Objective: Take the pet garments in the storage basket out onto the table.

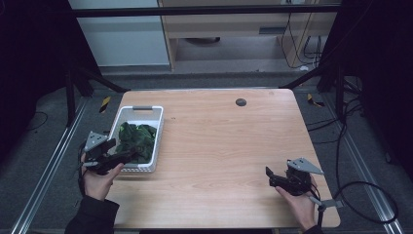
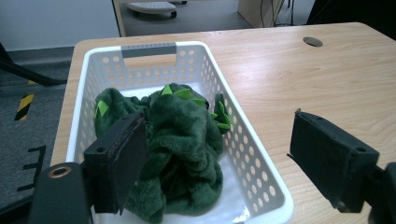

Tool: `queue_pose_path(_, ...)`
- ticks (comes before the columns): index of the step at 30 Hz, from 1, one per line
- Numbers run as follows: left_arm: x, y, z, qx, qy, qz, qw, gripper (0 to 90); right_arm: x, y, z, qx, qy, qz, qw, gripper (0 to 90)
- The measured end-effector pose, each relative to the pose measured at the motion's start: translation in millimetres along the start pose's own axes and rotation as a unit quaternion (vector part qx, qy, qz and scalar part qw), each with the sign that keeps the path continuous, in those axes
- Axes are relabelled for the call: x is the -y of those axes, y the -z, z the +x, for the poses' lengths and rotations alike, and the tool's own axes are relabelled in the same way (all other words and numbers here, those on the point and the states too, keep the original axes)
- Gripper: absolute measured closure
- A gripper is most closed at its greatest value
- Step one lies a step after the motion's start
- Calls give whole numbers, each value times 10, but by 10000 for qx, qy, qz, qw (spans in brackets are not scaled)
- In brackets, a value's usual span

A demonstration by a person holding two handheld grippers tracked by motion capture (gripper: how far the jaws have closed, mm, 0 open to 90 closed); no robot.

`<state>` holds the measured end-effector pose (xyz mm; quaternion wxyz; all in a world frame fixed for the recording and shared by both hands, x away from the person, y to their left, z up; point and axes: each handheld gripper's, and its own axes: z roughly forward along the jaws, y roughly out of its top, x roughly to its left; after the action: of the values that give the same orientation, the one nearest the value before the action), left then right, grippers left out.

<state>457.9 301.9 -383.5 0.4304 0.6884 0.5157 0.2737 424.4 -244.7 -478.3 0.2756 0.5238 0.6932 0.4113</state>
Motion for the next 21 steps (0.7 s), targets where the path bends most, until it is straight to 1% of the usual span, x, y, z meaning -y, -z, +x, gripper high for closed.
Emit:
queue_pose_path(12,-200,-163,56,-76,-91,215,9997,181,7,-24,-21,18,37,53,10000,142)
queue_pose_path(14,-234,-185,68,-87,-133,251,9996,181,5,-24,-17,-7,-4,76,10000,140)
queue_pose_path(15,-249,-196,71,-84,-143,268,9995,181,7,-29,-21,10,30,70,10000,140)
queue_pose_path(21,-316,-276,95,-102,-214,362,9991,181,9,-41,-22,19,62,109,9999,136)
